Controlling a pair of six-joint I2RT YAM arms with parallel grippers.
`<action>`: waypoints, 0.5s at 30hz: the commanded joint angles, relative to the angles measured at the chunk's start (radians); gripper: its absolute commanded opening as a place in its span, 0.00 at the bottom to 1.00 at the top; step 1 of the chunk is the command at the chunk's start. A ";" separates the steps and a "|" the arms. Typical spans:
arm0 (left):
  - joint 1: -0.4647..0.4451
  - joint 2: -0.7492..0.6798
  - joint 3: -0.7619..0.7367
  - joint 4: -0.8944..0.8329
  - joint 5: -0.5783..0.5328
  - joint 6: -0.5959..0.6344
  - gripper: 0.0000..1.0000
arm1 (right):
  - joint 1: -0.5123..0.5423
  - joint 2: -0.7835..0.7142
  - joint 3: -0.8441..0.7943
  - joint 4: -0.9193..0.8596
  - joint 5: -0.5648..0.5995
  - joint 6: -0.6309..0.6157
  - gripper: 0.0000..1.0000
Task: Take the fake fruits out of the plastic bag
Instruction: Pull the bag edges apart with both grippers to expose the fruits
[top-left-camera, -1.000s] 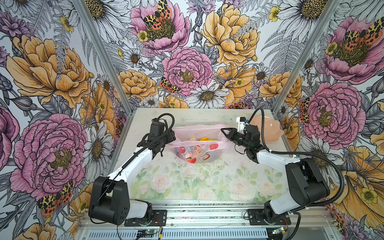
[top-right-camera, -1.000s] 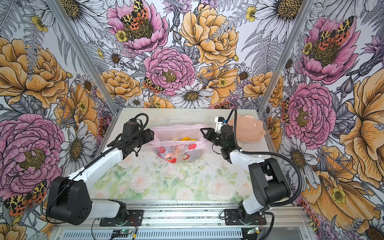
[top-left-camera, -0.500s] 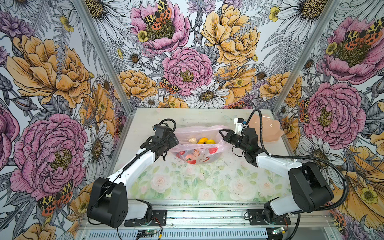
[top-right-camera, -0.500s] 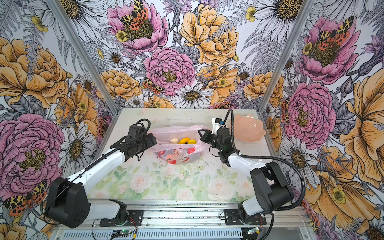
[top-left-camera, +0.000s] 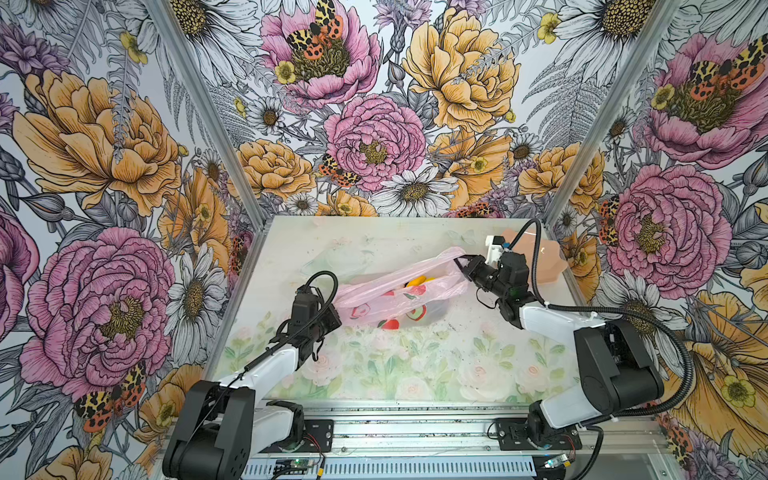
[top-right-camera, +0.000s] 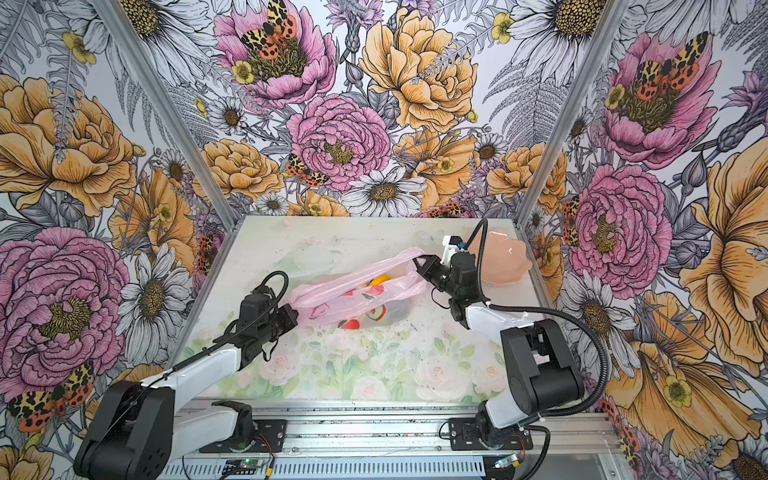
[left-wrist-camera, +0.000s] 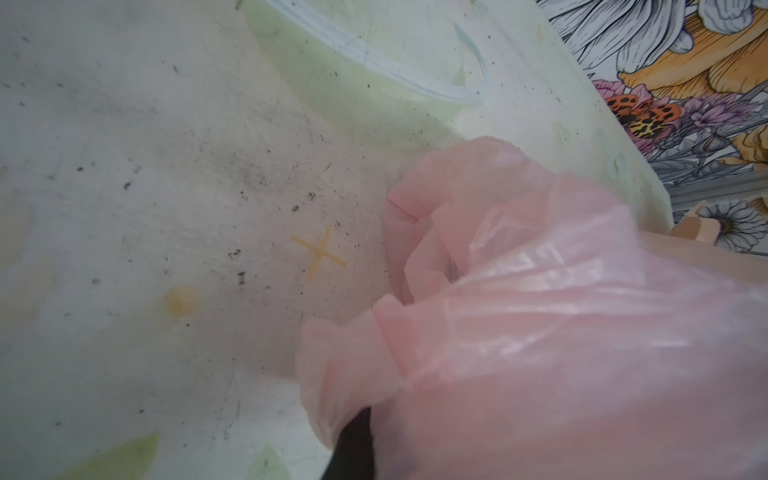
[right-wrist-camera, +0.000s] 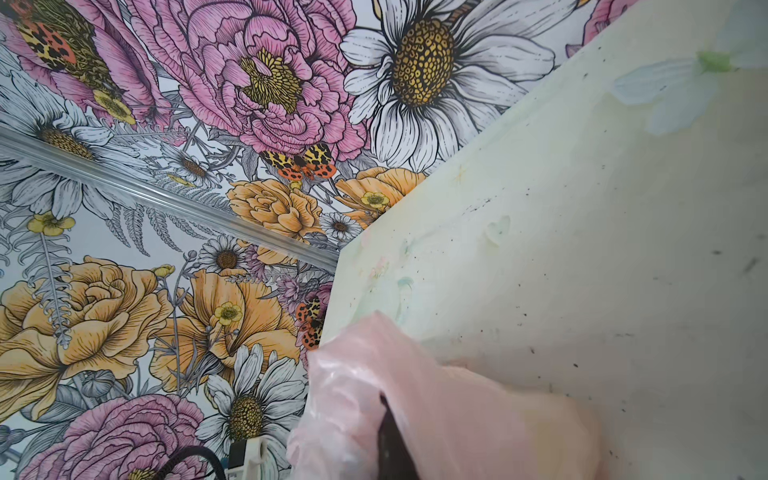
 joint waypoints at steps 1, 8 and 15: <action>0.016 -0.007 -0.008 0.127 0.014 0.039 0.00 | -0.029 0.048 0.045 0.135 -0.007 0.090 0.00; -0.055 0.074 0.098 0.100 0.034 0.088 0.00 | 0.002 0.041 0.046 0.155 -0.056 0.064 0.00; -0.138 0.100 0.168 0.047 -0.028 0.112 0.00 | 0.013 -0.109 0.025 -0.133 -0.001 -0.128 0.60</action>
